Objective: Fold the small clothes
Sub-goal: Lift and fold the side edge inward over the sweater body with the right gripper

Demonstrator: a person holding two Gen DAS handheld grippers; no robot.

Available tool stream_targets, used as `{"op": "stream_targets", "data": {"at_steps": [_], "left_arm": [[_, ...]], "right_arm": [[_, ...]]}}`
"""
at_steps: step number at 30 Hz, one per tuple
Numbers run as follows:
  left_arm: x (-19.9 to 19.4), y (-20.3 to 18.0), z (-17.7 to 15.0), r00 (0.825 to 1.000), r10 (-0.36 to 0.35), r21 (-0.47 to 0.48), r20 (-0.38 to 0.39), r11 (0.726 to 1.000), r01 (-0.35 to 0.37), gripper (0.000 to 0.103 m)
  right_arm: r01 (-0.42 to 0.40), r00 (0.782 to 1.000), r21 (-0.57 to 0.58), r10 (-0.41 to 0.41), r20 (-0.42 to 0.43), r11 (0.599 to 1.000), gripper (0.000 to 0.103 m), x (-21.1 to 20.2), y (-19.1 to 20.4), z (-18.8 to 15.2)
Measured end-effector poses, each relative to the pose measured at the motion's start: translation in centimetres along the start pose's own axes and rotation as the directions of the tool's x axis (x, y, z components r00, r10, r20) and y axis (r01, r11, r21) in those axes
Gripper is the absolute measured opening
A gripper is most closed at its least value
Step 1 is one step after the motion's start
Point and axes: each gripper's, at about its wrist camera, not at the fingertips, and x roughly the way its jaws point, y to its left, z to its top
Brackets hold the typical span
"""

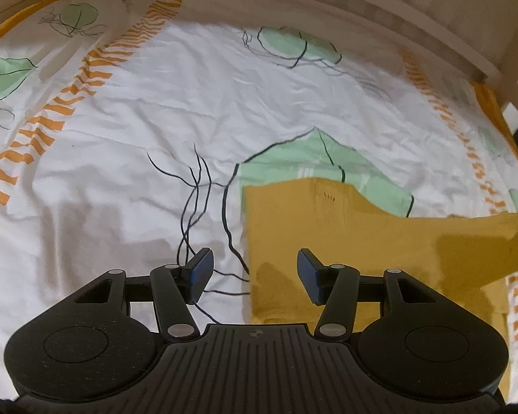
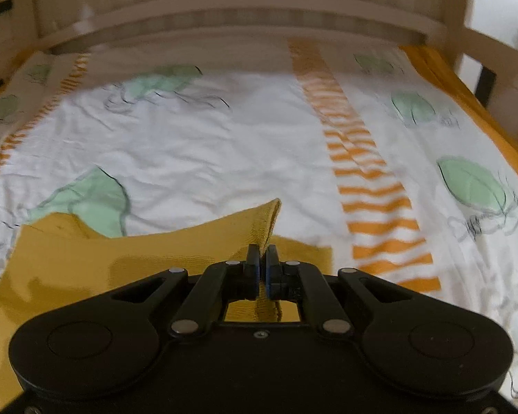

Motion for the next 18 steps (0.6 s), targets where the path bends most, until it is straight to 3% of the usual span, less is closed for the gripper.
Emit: {"op": "stream_targets", "data": {"at_steps": [9, 18], "left_arm": [[2.5, -1.4, -1.5, 0.998, 0.028, 0.054, -0.061, 0.998, -0.025, 0.052], [5.1, -0.3, -3.0, 0.995, 0.043, -0.005, -0.093, 0.999, -0.044, 0.052]], "right_arm": [[0.024, 0.995, 0.064, -0.018, -0.096, 0.998, 0.009, 3.9, -2.0, -2.8], [0.050, 0.993, 0.068, -0.043, -0.107, 0.996, 0.010, 5.4, -2.6, -4.6]]}}
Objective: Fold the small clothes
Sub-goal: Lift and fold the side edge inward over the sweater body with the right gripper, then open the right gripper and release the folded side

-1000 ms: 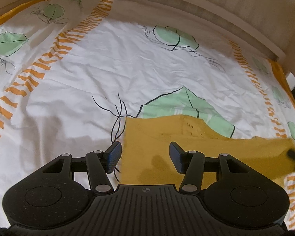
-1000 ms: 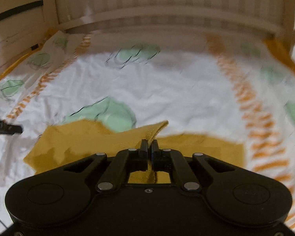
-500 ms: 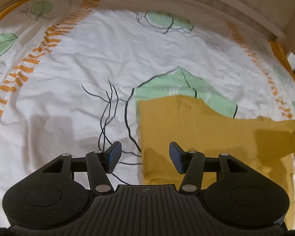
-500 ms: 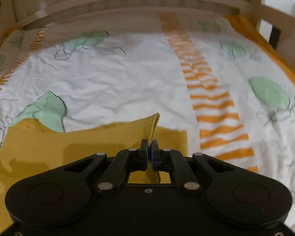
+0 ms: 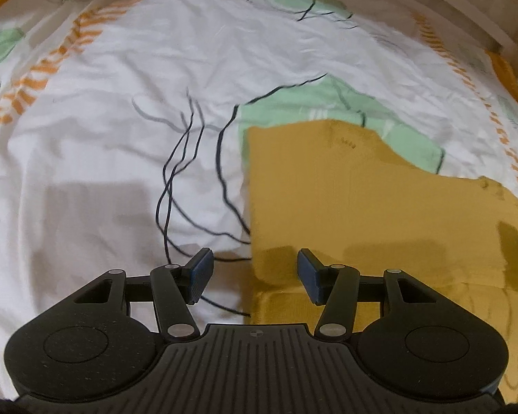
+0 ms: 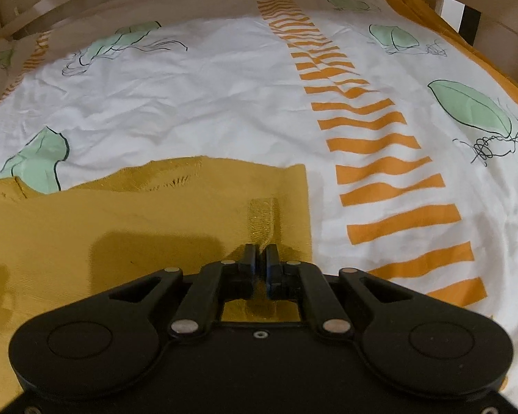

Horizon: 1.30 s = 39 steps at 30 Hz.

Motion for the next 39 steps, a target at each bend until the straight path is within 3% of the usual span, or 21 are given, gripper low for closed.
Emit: {"op": "stream_targets", "data": {"at_steps": [11, 15, 22, 25, 27, 30, 35, 38, 39], "left_arm": [[1.4, -0.7, -1.5, 0.998, 0.033, -0.008, 0.055, 0.999, -0.033, 0.064], [1.5, -0.6, -2.3, 0.994, 0.012, -0.024, 0.109, 1.000, -0.009, 0.070], [1.7, -1.4, -2.1, 0.994, 0.038, 0.021, 0.104, 0.999, -0.040, 0.072], [1.7, -1.2, -2.1, 0.994, 0.033, 0.022, 0.101, 0.999, -0.036, 0.072], [1.8, -1.3, -2.1, 0.994, 0.035, 0.022, 0.099, 0.999, -0.037, 0.072], [1.8, -1.4, -2.1, 0.994, 0.038, 0.023, 0.101, 0.999, -0.041, 0.072], [1.8, -1.5, -2.2, 0.994, 0.040, 0.022, 0.103, 0.999, -0.043, 0.072], [1.8, -1.4, -2.1, 0.994, 0.041, 0.025, 0.103, 0.999, -0.044, 0.072], [1.8, -1.4, -2.1, 0.994, 0.041, 0.026, 0.103, 0.999, -0.044, 0.072]], "right_arm": [[-0.015, 0.998, -0.018, 0.016, 0.064, 1.000, 0.016, 0.0, -0.3, -1.2], [-0.023, 0.994, -0.005, 0.024, 0.103, 1.000, 0.025, -0.2, -0.7, -1.9], [-0.034, 0.986, 0.015, 0.032, 0.162, 0.999, 0.035, -0.4, -1.3, -2.9], [-0.058, 0.981, 0.034, 0.050, 0.185, 0.998, 0.047, -1.0, -1.7, -2.8], [-0.057, 0.974, 0.039, 0.047, 0.223, 0.998, 0.063, -1.6, -1.9, -2.7], [-0.072, 0.961, 0.048, 0.056, 0.271, 0.996, 0.065, -2.1, -2.5, -1.8], [-0.138, 0.975, 0.121, 0.113, 0.194, 0.983, 0.063, 0.4, -4.2, 0.7], [-0.143, 0.983, 0.152, 0.122, 0.140, 0.978, 0.043, 2.1, -4.6, 1.4], [-0.157, 0.982, 0.162, 0.137, 0.132, 0.974, 0.028, 2.4, -4.6, 1.5]]}}
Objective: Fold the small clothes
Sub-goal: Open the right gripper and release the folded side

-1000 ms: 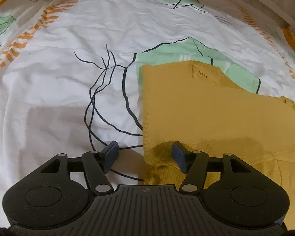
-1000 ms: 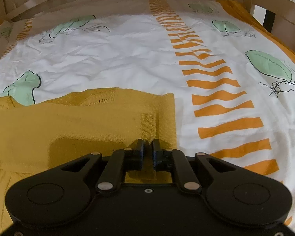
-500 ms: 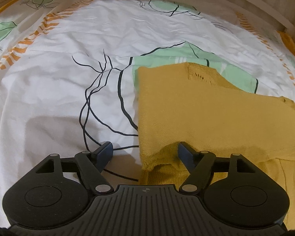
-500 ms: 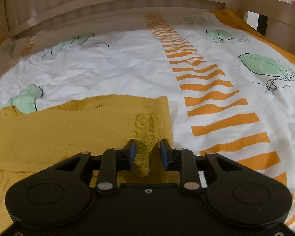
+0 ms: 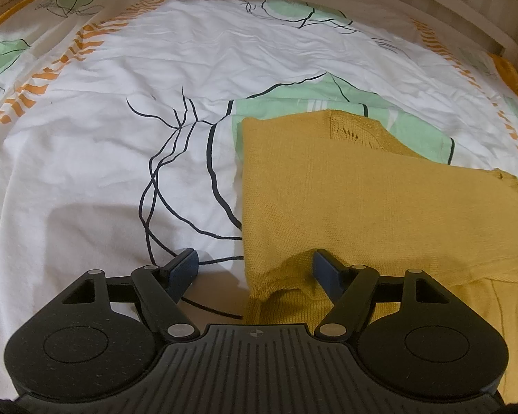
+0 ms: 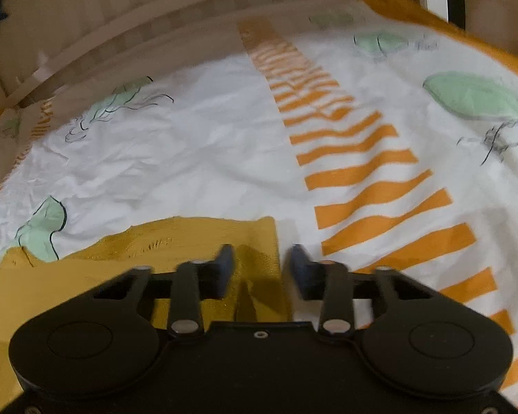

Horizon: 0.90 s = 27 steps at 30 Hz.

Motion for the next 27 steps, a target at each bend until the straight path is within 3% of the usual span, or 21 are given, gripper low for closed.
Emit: {"op": "stream_targets", "data": {"at_steps": [1, 2, 6, 8, 10, 11, 12, 14, 17, 20, 27], "left_arm": [[0.0, 0.0, 0.0, 1.000, -0.001, 0.000, 0.000, 1.000, 0.001, 0.072], [0.0, 0.1, 0.0, 1.000, -0.002, -0.002, 0.000, 1.000, 0.002, 0.072], [0.0, 0.0, 0.1, 1.000, -0.001, -0.003, -0.001, 1.000, 0.001, 0.072], [0.0, 0.0, 0.1, 1.000, -0.001, -0.001, -0.001, 1.000, 0.001, 0.072], [0.1, 0.1, 0.2, 1.000, -0.002, 0.000, -0.002, 1.000, 0.002, 0.072], [0.1, 0.1, 0.2, 1.000, -0.002, -0.002, -0.003, 1.000, 0.002, 0.072], [0.1, 0.1, 0.2, 1.000, -0.001, -0.003, -0.003, 1.000, 0.001, 0.072], [0.1, 0.0, 0.2, 1.000, 0.001, 0.000, -0.003, 1.000, -0.001, 0.072], [0.0, -0.1, 0.0, 1.000, 0.008, 0.007, 0.007, 1.000, -0.008, 0.072], [-0.2, -0.4, -0.3, 1.000, 0.023, 0.019, 0.017, 1.000, -0.023, 0.072], [-1.9, -0.3, -1.2, 0.999, 0.030, 0.012, 0.016, 0.999, -0.030, 0.072]], "right_arm": [[-0.011, 1.000, -0.001, 0.011, -0.010, 1.000, 0.014, 0.1, 0.1, -0.1], [0.001, 1.000, -0.021, -0.001, -0.015, 1.000, 0.011, 0.1, 0.5, 0.0], [0.101, 0.995, -0.044, -0.101, -0.006, 0.994, 0.009, 0.2, 0.4, 0.1], [0.085, 0.996, -0.018, -0.085, -0.026, 0.996, 0.010, 0.6, -0.2, -0.1], [0.076, 0.997, -0.022, -0.076, -0.008, 0.997, 0.020, 0.3, -0.1, -0.1], [0.074, 0.997, -0.007, -0.074, -0.004, 0.997, 0.032, 0.0, -0.2, 0.0], [0.069, 0.998, 0.010, -0.069, -0.003, 0.998, 0.052, -0.3, -0.4, -0.1], [0.076, 0.997, 0.011, -0.076, 0.018, 0.997, 0.075, -1.3, -0.5, -0.2], [0.093, 0.995, -0.045, -0.091, 0.043, 0.995, 0.083, -3.1, -0.3, -0.6], [0.101, 0.995, -0.076, -0.099, 0.033, 0.992, 0.097, -4.7, -0.2, -1.3], [0.053, 0.999, -0.096, -0.053, 0.002, 0.994, 0.103, -8.8, 0.6, -4.3]]}}
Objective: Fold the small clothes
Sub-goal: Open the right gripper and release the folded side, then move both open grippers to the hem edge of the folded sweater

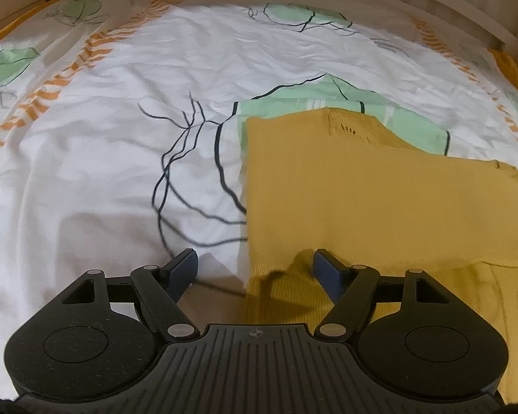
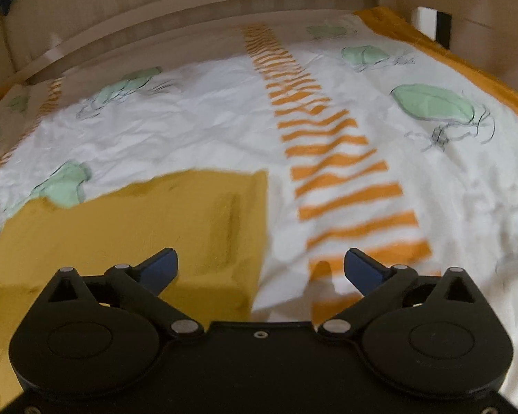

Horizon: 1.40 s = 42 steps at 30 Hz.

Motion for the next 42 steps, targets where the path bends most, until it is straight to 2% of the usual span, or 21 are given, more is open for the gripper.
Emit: {"op": "stream_targets", "data": {"at_steps": [4, 10, 14, 19, 24, 30, 34, 42], "left_arm": [[-2.1, 0.3, -1.2, 0.999, -0.039, -0.004, -0.016, 0.999, 0.039, 0.072], [-6.5, 0.1, -4.5, 0.997, -0.081, 0.022, 0.017, 0.996, 0.081, 0.072], [-10.0, 0.0, -7.9, 0.995, -0.081, 0.089, 0.053, 0.993, 0.077, 0.072], [-12.9, 0.7, -12.3, 0.996, -0.072, 0.101, 0.053, 0.993, 0.067, 0.072], [-13.7, 1.5, -15.3, 0.998, -0.061, 0.067, -0.010, 0.996, 0.062, 0.072], [-14.7, 1.8, -17.2, 0.997, -0.056, 0.017, -0.047, 0.998, 0.057, 0.072], [-15.2, 1.5, -18.8, 0.998, -0.036, 0.021, -0.046, 0.999, 0.037, 0.072], [-15.5, 1.4, -19.9, 0.999, -0.030, 0.008, -0.034, 1.000, 0.031, 0.073]], "right_arm": [[-0.038, 0.999, -0.004, 0.038, -0.014, 0.999, 0.103, -2.7, 0.6, -2.2], [-0.084, 0.996, 0.045, 0.086, -0.038, 0.995, 0.103, -6.7, 0.6, -5.5], [-0.094, 0.994, 0.054, 0.097, -0.047, 0.994, 0.103, -8.9, 0.6, -7.5], [-0.097, 0.993, 0.072, 0.101, -0.057, 0.993, 0.103, -11.3, 0.6, -9.9], [-0.094, 0.990, 0.125, 0.106, -0.095, 0.988, 0.103, -12.8, 0.0, -12.2], [-0.097, 0.979, 0.195, 0.129, -0.158, 0.976, 0.103, -13.8, -0.4, -14.9], [-0.103, 0.976, 0.185, 0.136, -0.172, 0.977, 0.103, -14.5, -0.1, -16.2], [-0.113, 0.972, 0.164, 0.144, -0.186, 0.980, 0.103, -15.3, 0.3, -17.5]]}}
